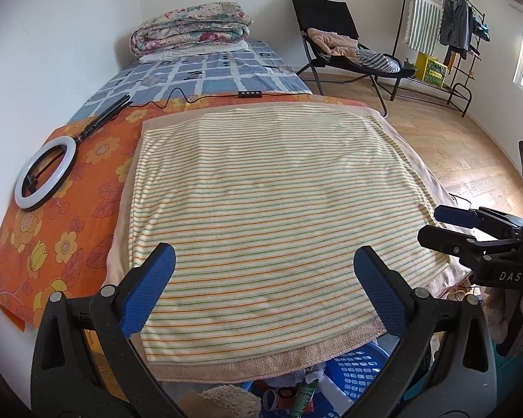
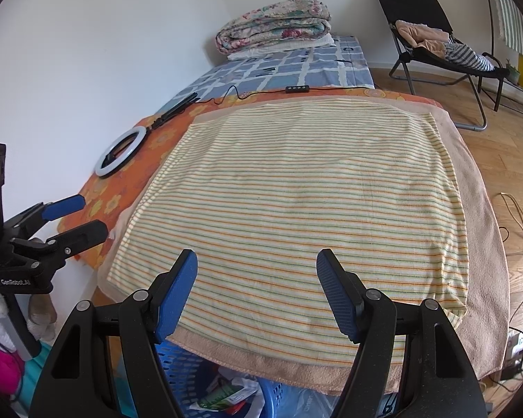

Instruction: Collect trash

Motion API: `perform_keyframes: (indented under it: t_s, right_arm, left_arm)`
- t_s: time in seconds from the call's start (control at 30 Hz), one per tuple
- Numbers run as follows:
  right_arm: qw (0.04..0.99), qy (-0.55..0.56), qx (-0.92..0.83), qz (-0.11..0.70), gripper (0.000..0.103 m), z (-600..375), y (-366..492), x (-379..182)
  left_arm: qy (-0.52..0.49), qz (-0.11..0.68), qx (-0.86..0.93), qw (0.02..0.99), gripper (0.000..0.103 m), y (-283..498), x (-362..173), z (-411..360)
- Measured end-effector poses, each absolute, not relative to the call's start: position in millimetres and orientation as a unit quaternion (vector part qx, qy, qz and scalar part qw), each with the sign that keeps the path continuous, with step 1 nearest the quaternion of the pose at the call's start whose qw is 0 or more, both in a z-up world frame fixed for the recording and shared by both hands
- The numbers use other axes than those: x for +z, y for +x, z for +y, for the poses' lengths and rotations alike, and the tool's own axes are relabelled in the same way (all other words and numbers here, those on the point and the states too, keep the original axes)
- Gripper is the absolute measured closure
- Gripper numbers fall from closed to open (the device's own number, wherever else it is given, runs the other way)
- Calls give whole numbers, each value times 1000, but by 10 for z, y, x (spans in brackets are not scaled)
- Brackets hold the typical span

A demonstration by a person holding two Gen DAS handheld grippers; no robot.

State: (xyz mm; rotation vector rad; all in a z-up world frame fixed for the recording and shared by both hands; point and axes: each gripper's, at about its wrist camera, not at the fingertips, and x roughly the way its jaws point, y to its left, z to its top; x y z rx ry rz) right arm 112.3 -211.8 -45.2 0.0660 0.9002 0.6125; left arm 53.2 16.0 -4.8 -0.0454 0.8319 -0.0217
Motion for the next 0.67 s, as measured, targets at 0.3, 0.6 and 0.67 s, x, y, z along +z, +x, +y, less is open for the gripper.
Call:
perform_keyframes:
  t_s: [0.3, 0.6, 0.67]
  right_arm:
    - [853, 31, 292, 432, 32, -2120, 1134, -475]
    - [851, 32, 291, 435, 32, -2122, 1159, -488]
    - [851, 32, 290, 436, 32, -2130, 1168, -492]
  left_arm:
    - [-29, 410, -22, 911, 0, 545, -19, 156]
    - [-30, 406, -14, 913, 0, 535, -1, 162]
    - [-24, 404, -8, 914, 0, 532, 2, 156]
